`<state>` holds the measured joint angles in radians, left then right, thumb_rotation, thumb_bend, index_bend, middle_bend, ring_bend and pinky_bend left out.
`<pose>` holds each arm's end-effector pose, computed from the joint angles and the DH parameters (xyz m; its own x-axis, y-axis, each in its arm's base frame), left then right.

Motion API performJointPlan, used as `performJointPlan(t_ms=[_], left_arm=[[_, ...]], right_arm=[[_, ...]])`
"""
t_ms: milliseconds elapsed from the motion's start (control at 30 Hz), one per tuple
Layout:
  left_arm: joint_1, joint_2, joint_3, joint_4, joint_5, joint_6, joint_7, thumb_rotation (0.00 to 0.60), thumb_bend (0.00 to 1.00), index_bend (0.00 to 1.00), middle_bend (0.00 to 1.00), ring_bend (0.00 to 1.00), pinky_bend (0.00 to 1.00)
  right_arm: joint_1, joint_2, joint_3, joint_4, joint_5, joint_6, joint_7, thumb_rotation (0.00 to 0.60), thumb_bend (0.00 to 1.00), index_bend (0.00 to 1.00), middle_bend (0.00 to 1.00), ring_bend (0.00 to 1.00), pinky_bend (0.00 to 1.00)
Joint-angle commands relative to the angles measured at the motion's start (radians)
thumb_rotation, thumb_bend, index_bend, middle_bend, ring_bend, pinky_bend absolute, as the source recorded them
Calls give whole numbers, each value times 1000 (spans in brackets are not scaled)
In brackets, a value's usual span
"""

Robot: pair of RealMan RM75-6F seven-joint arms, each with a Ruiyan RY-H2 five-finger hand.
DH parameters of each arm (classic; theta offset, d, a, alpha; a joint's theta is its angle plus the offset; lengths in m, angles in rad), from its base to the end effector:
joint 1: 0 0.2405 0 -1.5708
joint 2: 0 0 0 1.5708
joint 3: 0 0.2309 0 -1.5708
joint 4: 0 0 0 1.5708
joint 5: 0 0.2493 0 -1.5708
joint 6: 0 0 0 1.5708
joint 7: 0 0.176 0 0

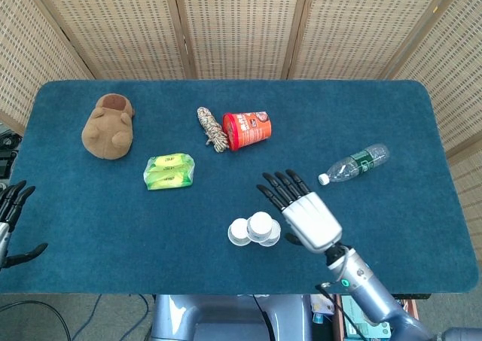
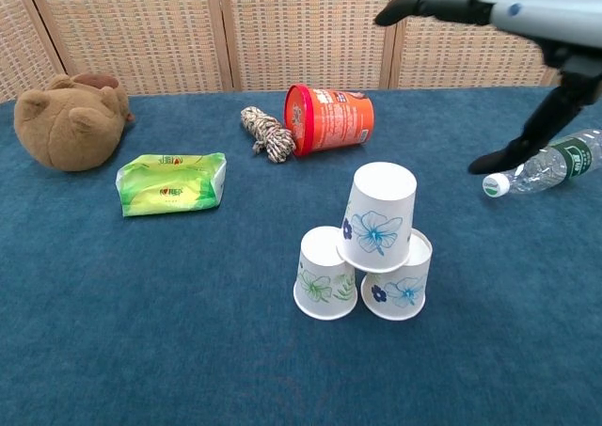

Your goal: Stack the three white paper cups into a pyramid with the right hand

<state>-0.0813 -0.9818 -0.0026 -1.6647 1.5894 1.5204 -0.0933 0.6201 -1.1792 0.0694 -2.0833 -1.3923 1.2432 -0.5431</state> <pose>-0.2962 0.2011 0.1404 0.3941 0.0174 0.9189 0.9160 -0.0890 -0.3912 -0.0574 -0.2660 0.0325 0.4717 -0.0285 0.8813 -0.7455 -0.5467 0.3813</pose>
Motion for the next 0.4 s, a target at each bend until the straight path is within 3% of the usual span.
performJointPlan(t_ms=[33, 233, 400], left_arm=[[3, -2, 1, 1, 1, 5, -1, 600, 180, 0, 0, 0, 0], [8, -11, 5, -1, 3, 7, 12, 600, 180, 0, 0, 0, 0], [13, -29, 0, 14, -7, 14, 12, 600, 180, 0, 0, 0, 0]], right_arm=[[-137, 78, -63, 87, -134, 166, 146, 600, 31, 0, 0, 0, 35], [-270, 85, -118, 217, -146, 282, 298, 600, 0, 0, 0, 0, 0], [-380, 59, -134, 312, -121, 372, 374, 600, 0, 0, 0, 0, 0]])
